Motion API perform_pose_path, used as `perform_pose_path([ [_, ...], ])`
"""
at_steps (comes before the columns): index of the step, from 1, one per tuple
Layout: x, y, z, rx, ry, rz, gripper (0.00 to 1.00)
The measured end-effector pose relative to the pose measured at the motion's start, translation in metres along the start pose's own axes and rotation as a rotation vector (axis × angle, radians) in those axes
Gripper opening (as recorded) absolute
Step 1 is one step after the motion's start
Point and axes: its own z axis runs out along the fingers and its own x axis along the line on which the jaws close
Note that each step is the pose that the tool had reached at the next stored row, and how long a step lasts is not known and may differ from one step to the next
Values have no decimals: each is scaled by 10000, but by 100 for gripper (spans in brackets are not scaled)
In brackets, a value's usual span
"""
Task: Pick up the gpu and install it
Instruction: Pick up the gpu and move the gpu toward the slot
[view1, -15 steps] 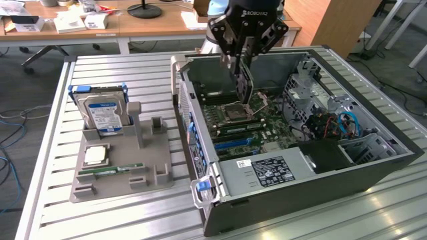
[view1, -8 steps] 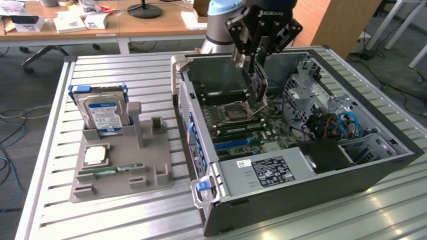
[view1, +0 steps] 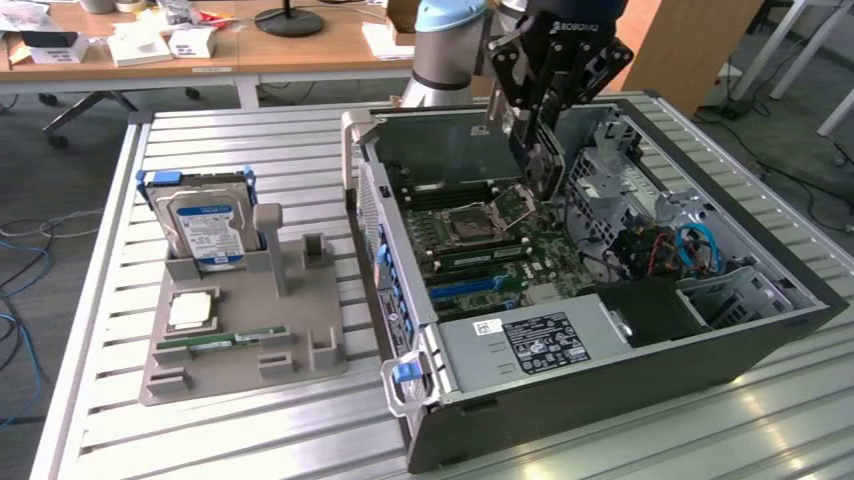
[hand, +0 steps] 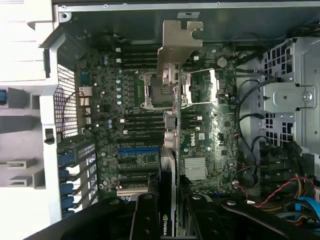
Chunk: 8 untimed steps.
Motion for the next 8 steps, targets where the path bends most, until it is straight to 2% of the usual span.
perform_pose_path([
  [8,-232,17,7,-4,3,-67,26],
])
